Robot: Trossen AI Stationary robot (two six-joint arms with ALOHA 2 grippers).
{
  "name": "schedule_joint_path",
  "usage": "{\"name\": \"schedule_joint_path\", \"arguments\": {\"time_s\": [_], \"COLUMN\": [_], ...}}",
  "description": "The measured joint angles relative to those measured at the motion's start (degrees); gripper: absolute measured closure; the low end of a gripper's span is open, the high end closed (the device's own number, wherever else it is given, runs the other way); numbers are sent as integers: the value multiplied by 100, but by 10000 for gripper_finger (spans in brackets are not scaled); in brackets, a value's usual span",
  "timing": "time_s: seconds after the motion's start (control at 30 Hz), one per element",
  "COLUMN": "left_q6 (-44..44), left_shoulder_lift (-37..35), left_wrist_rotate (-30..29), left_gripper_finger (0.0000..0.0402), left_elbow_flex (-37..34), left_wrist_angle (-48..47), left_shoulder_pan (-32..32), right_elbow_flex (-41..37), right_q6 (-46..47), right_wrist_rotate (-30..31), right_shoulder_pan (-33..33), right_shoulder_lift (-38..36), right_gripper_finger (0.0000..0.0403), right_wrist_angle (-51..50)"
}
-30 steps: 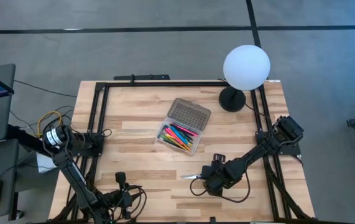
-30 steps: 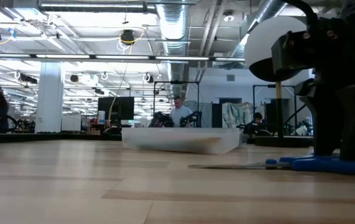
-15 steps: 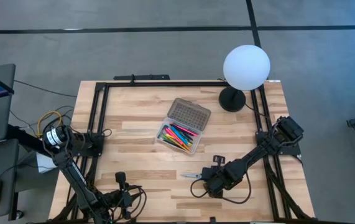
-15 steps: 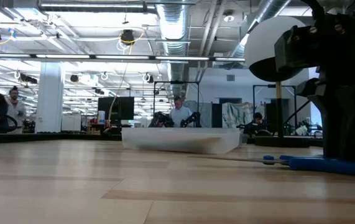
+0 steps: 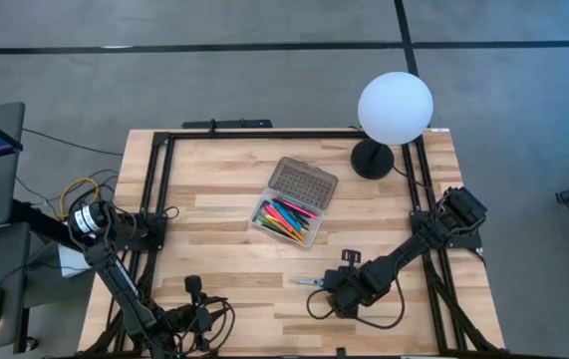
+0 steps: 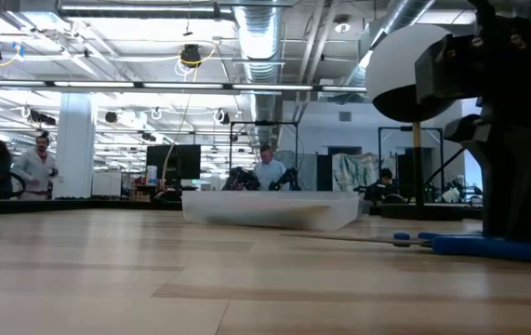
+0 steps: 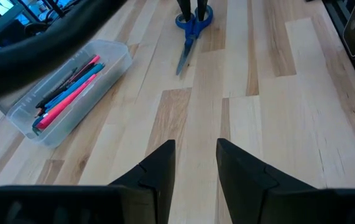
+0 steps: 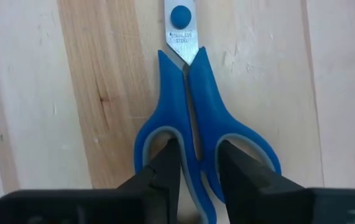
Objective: Pick & place school supplies into a supply box
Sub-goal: Put the blue scissors into the gray supply box
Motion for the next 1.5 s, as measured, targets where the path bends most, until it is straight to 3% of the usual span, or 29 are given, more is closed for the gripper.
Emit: {"name": "schedule_joint_path", "arguments": {"time_s": [0.23,0.53,1.0,1.37,1.5], "left_q6": [0,0,0,7,9], "left_shoulder_lift": [0,-2,-2,-2,-2], "left_wrist_rotate": [0,0,-3,-3,-3], "left_gripper_finger": [290,290,290,290,290], "left_elbow_flex": [0,0,0,0,0], "left_wrist_angle": [0,-1,0,-1,-2], "left_shoulder_pan": [0,2,2,2,2], "right_elbow_flex": [-5,-16,494,1142,1184], "right_q6": [-144,-250,-440,-444,-442], "right_wrist_rotate": [245,1212,1503,1636,1331], "right_shoulder_pan": [78,159,-99,-1216,-1769], "right_shoulder_lift": [5,17,8,2,-2], "right_gripper_finger": [331,331,331,331,331], "right_wrist_angle": [16,44,197,174,164]}}
